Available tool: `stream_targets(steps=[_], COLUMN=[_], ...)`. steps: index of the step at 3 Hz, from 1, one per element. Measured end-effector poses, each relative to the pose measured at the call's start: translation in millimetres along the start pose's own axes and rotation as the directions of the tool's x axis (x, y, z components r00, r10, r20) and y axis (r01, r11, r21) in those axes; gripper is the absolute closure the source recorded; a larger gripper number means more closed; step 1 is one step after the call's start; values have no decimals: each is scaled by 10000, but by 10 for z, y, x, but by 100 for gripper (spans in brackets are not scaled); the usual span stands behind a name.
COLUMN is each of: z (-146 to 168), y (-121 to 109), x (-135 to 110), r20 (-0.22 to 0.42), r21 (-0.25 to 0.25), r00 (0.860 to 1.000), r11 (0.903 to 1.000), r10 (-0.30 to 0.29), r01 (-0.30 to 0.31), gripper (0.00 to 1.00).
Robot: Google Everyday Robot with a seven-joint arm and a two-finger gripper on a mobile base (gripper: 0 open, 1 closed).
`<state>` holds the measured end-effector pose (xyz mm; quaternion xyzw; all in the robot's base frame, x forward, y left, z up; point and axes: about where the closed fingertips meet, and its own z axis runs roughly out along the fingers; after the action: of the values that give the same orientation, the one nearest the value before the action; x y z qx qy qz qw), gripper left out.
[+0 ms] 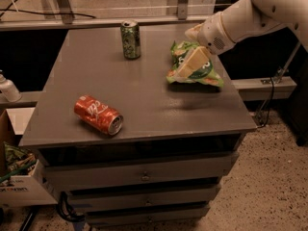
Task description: Move green can near coke can
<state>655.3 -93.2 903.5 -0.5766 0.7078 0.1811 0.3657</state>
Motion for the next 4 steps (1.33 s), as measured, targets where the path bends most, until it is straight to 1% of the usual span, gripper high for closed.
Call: stream_targets(steps=[1, 2, 3, 4], z=[26, 242, 547, 838], y=[4, -57, -151, -296], x=[4, -107, -282, -476], r20=[149, 607, 996, 1293], r21=[-85, -381, -624, -559], r00=[9999, 9982, 9950, 9912], r11=[10000, 9993, 9980, 9978], r10=[-3, -29, -60, -278], r01=[5, 53, 123, 352], gripper=[0, 0, 0, 0])
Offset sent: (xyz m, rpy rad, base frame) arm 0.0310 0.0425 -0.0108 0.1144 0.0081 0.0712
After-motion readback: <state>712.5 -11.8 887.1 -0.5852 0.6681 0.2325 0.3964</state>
